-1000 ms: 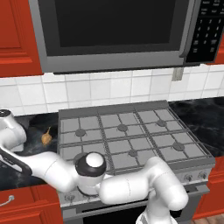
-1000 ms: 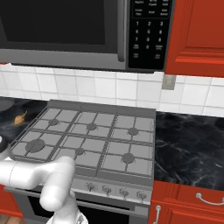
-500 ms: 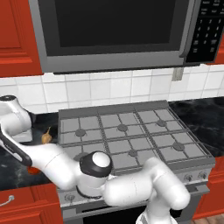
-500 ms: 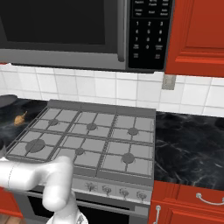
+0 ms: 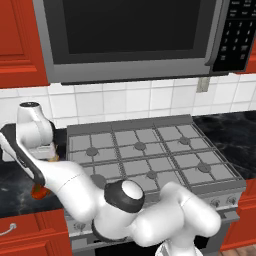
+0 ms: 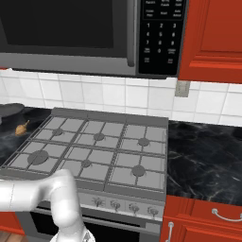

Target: Place the pan on the front left burner on the stove. Then place the tomato and the onion in the pan and turn on the front left burner.

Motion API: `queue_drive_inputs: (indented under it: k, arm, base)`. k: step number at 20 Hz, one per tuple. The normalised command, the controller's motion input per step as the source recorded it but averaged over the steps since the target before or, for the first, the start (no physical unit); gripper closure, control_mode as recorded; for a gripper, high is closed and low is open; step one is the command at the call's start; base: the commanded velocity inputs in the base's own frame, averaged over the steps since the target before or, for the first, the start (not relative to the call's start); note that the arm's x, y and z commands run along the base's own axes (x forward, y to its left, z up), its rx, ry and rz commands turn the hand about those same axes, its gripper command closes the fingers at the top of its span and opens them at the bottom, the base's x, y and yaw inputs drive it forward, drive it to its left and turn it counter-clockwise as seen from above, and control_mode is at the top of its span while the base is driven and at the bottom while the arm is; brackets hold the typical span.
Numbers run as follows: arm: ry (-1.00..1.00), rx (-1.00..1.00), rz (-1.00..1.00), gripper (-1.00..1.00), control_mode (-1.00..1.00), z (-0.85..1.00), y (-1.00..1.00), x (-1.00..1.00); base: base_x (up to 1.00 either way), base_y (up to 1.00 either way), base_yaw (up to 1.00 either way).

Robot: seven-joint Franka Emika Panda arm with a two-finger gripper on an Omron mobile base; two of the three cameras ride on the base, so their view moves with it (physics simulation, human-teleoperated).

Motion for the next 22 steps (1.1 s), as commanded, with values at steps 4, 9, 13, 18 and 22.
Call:
queue_drive_inputs:
  k: [4, 9, 13, 18, 22]
  arm:
    - [-0.08, 0.07, 0.04, 1.0, -1.0, 0.48, -0.57, -0.13]
    - [-0.03, 0.1, 0.07, 1.0, -1.0, 0.33, -0.59, 0.0]
    - [0.0, 0.09, 0.07, 1.0, -1.0, 0.14, -0.75, -0.1]
    - [0.0, 0.03, 0.06, 1.0, -1.0, 0.17, -0.77, -0.24]
    - [0.0, 0.0, 0.05, 1.0, -1.0, 0.25, -0.73, -0.08]
  base:
    - [0.0, 0.0, 0.0]
    - [0.0, 0.0, 0.0]
    - [0.0, 0.0, 0.0]
    - [0.0, 0.0, 0.0]
    - [0.0, 0.0, 0.0]
